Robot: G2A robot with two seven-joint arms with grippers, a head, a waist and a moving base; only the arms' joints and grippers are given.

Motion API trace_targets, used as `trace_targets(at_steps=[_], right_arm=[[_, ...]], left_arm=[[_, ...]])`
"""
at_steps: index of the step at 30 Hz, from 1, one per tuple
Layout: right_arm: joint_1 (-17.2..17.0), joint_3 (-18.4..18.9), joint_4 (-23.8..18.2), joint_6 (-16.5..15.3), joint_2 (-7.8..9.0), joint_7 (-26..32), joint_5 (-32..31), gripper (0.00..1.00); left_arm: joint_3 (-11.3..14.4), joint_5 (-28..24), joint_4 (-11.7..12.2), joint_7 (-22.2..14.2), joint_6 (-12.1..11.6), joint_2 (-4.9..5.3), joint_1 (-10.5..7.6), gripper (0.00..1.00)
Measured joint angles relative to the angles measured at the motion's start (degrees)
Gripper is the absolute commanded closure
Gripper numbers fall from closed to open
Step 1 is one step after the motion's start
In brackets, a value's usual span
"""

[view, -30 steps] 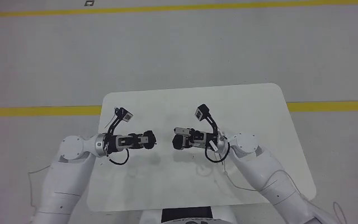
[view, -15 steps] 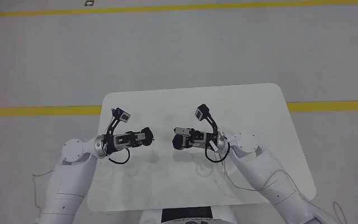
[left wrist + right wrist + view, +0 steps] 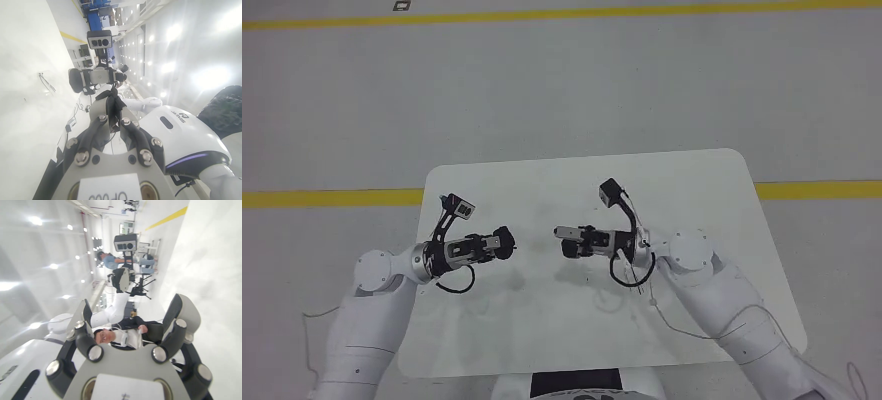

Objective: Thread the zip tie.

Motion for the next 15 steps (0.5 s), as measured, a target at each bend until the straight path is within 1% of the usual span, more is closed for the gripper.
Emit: trace_targets(at_steps=[4, 6, 7, 10, 11, 12, 14, 15], right_arm=[[-2.5, 4.0, -8.5, 6.4, 2.01, 4.2, -12.2, 0.0], [-3.3, 5.1, -11.9, 9.1, 2.72, 7.0, -16.6, 0.0], [-3.5, 5.5, -14.0, 11.2, 3.15, 9.1, -19.6, 0.0], [-3.5, 5.7, -18.3, 16.3, 3.92, 14.4, -25.7, 0.0], [-3.1, 5.3, -19.8, 18.4, 4.19, 16.9, -28.0, 0.0], [-2.6, 4.7, -20.7, 19.7, 4.34, 19.0, -29.6, 0.0], [-1.6, 3.5, -21.6, 21.6, 4.47, 22.9, -31.5, 0.0], [-1.5, 3.4, -21.6, 21.7, 4.47, 23.2, -31.6, 0.0]], left_arm=[[0.0, 0.0, 0.0, 0.0, 0.0, 0.0, 0.0, 1.0], [0.0, 0.0, 0.0, 0.0, 0.0, 0.0, 0.0, 1.0], [0.0, 0.0, 0.0, 0.0, 0.0, 0.0, 0.0, 1.0], [0.0, 0.0, 0.0, 0.0, 0.0, 0.0, 0.0, 1.0], [0.0, 0.0, 0.0, 0.0, 0.0, 0.0, 0.0, 1.0], [0.0, 0.0, 0.0, 0.0, 0.0, 0.0, 0.0, 1.0], [0.0, 0.0, 0.0, 0.0, 0.0, 0.0, 0.0, 1.0], [0.0, 0.0, 0.0, 0.0, 0.0, 0.0, 0.0, 1.0]])
